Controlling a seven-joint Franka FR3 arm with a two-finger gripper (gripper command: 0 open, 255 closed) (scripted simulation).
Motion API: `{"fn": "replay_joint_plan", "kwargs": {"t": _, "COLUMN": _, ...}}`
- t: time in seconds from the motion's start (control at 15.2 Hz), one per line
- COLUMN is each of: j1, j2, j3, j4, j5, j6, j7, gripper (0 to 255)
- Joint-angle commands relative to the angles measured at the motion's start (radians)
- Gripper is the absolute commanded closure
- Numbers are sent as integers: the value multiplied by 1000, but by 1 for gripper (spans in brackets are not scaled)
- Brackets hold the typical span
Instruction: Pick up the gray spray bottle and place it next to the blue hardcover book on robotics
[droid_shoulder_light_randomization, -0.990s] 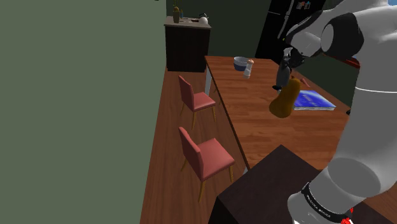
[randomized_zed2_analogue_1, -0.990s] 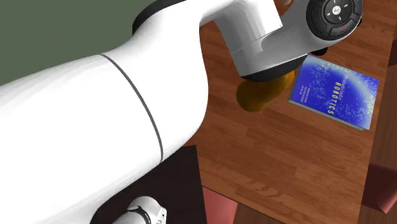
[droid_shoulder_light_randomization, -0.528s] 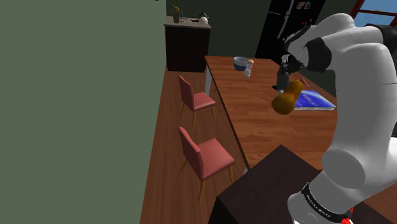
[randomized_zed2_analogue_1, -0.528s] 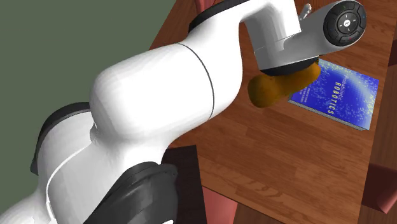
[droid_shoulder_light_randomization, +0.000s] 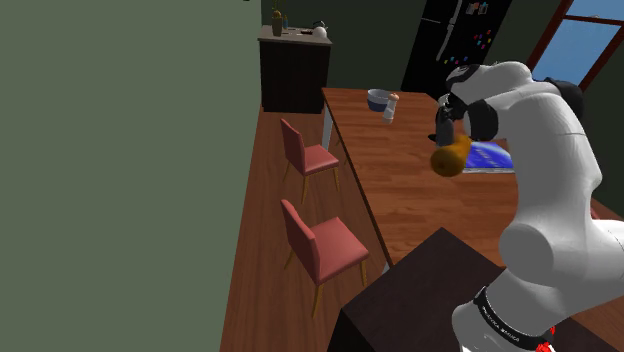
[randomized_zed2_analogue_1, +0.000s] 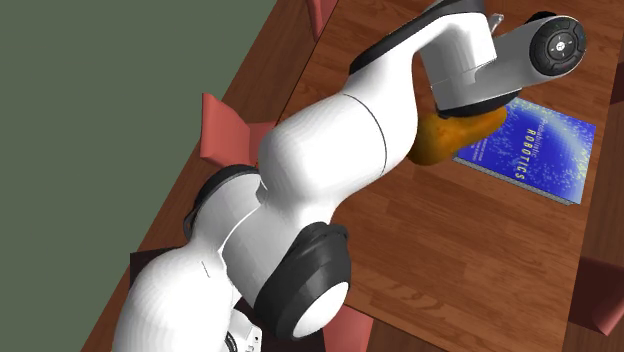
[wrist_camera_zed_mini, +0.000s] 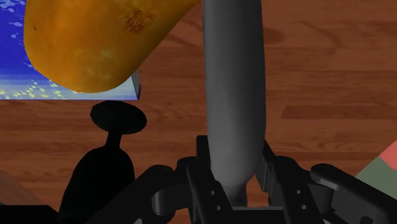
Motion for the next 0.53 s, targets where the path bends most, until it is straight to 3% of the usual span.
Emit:
{"fn": "replay_joint_plan", "kwargs": {"t": 0.0, "j1": -6, "j2": 24, "j3": 10, "j4": 6, "j5": 8, "j6": 11, "j7": -5, "gripper": 255}}
{"fn": "replay_joint_plan", "kwargs": {"t": 0.46, "j1": -16, "j2": 72, "j3": 36, "j4": 5, "j5": 34, "j6": 60, "j7": -35, "gripper": 255}}
